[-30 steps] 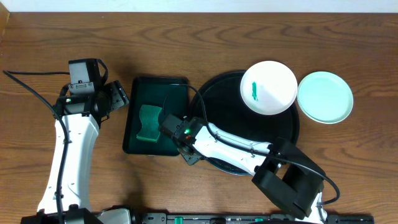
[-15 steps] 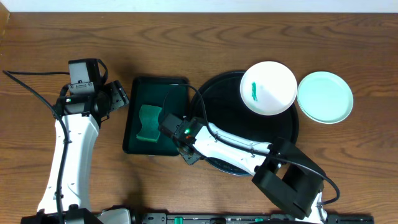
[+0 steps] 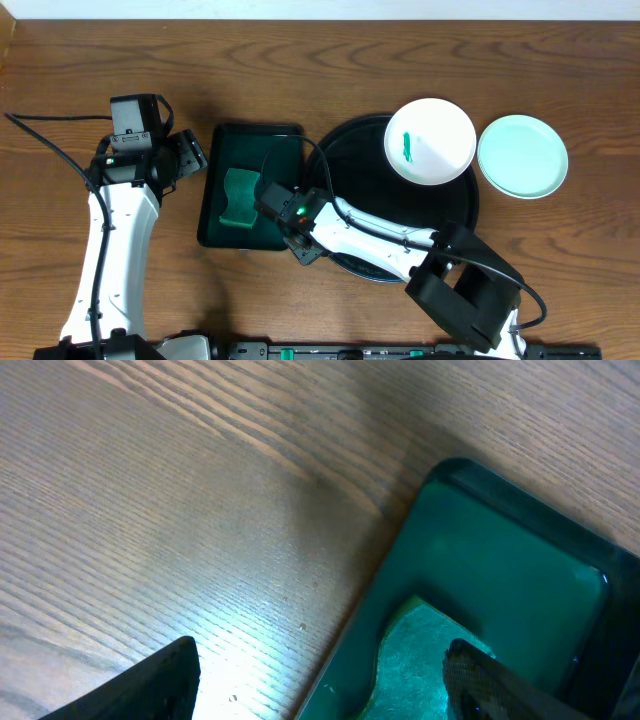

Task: Clean dirty plates on tray and stack at the side
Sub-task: 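Grasp the white plate's rim with the right gripper and lift it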

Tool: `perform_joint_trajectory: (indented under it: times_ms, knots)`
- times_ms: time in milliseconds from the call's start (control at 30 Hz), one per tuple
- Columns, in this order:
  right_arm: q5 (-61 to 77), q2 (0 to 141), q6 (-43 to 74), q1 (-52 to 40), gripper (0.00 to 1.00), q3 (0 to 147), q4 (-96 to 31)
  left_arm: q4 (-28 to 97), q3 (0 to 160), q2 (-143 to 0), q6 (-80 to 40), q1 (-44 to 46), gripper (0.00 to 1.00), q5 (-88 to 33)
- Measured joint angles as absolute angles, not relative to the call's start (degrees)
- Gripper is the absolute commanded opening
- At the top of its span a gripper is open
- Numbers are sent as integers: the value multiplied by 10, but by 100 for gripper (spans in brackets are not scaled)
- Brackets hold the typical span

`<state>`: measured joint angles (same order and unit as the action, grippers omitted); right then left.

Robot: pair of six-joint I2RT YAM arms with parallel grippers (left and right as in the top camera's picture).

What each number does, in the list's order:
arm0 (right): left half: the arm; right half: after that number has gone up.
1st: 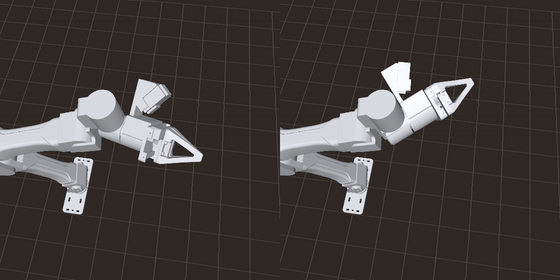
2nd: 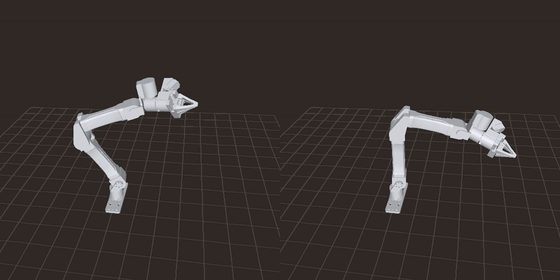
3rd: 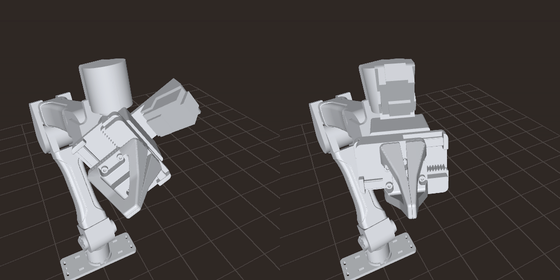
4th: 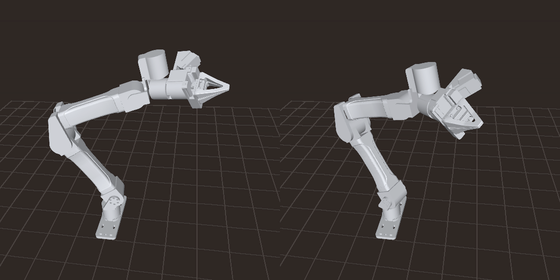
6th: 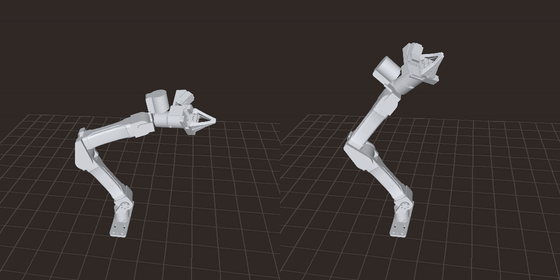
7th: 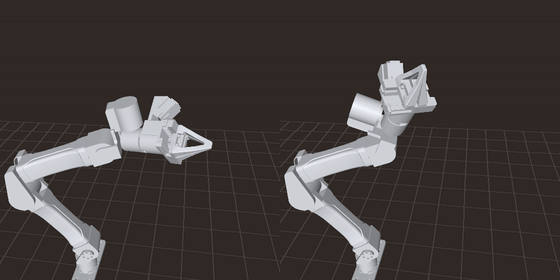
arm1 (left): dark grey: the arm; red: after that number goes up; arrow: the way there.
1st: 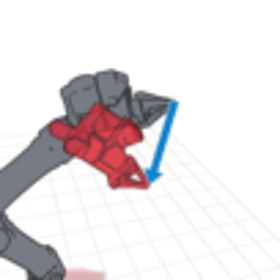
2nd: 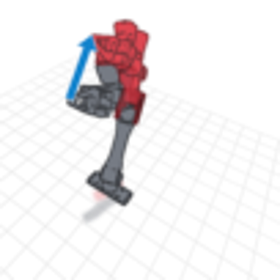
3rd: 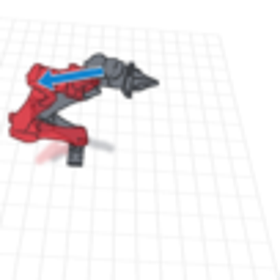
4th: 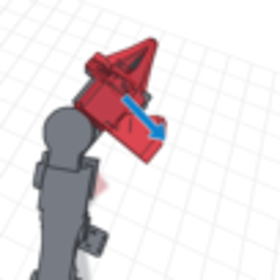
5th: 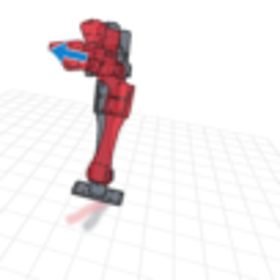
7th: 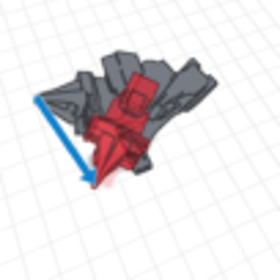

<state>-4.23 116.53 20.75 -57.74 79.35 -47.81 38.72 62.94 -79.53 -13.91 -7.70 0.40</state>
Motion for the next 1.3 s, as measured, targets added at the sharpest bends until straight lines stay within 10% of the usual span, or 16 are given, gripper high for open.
perform_joint_trajectory:
  times_ms: [267, 767, 1300]
  knots:
    - [-30, 1163, 204, -578, 1, 794, -474, 387, 629, -795, -139, -77, 78, 4]
    - [30, 1141, 189, -550, 33, 793, -496, 387, 629, -795, -139, -77, 78, 4]
    - [11, 985, 131, -196, 43, 801, -540, 387, 629, -795, -139, -77, 78, 4]
